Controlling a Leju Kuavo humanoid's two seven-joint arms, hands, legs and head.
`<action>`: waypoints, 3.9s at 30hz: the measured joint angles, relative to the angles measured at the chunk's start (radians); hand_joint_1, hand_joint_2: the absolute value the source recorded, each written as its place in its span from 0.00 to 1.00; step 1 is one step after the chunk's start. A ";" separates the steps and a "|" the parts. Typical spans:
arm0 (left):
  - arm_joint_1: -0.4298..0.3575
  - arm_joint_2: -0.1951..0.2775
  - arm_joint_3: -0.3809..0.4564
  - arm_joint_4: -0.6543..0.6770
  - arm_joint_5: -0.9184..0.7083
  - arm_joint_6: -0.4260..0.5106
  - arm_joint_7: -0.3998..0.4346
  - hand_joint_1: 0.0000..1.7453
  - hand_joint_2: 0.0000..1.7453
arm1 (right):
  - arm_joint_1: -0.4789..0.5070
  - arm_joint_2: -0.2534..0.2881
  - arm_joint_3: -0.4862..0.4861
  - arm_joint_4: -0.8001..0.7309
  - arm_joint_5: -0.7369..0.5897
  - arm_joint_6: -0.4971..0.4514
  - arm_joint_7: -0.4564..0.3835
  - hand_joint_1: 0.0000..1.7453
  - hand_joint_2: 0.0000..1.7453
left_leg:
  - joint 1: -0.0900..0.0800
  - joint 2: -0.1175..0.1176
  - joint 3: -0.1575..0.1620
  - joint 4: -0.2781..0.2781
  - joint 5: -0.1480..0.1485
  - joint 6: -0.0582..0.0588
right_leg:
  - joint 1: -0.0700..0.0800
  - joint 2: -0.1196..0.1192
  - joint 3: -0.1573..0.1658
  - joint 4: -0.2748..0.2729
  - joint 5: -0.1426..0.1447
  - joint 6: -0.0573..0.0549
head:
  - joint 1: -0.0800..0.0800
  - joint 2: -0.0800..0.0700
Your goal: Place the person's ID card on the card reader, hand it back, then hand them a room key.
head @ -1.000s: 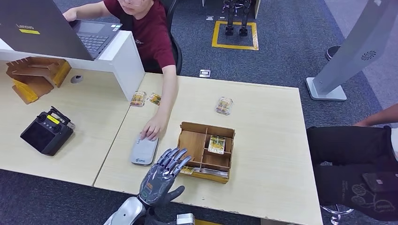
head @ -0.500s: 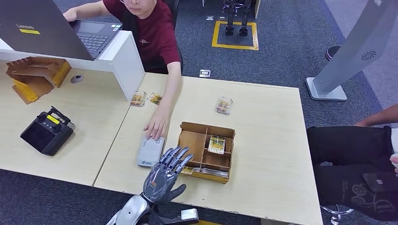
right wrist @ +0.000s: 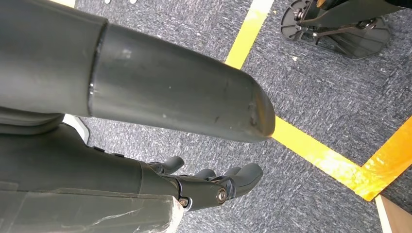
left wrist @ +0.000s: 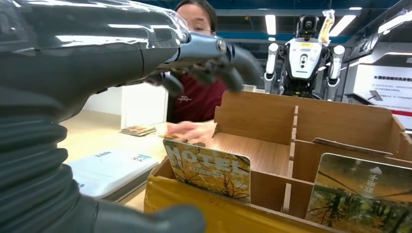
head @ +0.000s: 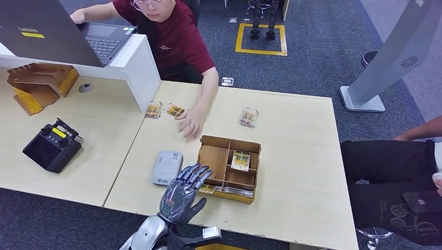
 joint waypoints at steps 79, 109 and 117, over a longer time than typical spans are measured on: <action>-0.619 0.014 0.385 0.247 0.380 -0.031 0.024 1.00 1.00 | -0.013 0.001 0.036 0.000 0.015 0.009 0.004 0.00 0.00 | 0.000 0.000 -0.001 0.000 0.005 -0.001 | 0.000 0.000 -0.001 0.001 0.005 -0.001 | 0.000 0.000; -0.601 0.078 0.787 0.364 0.257 0.139 -0.173 0.00 1.00 | -0.018 0.007 0.046 0.000 0.016 0.001 0.012 0.00 0.00 | 0.001 0.003 -0.001 -0.001 0.005 -0.001 | 0.000 0.004 -0.002 0.002 0.005 -0.001 | 0.000 0.000; -0.395 0.123 1.203 0.368 0.349 0.139 -0.357 0.00 1.00 | -0.010 0.008 0.043 0.000 0.001 0.015 0.012 0.00 0.00 | 0.001 0.004 -0.002 -0.002 0.005 -0.001 | 0.000 0.005 -0.004 0.002 0.004 -0.001 | 0.000 0.000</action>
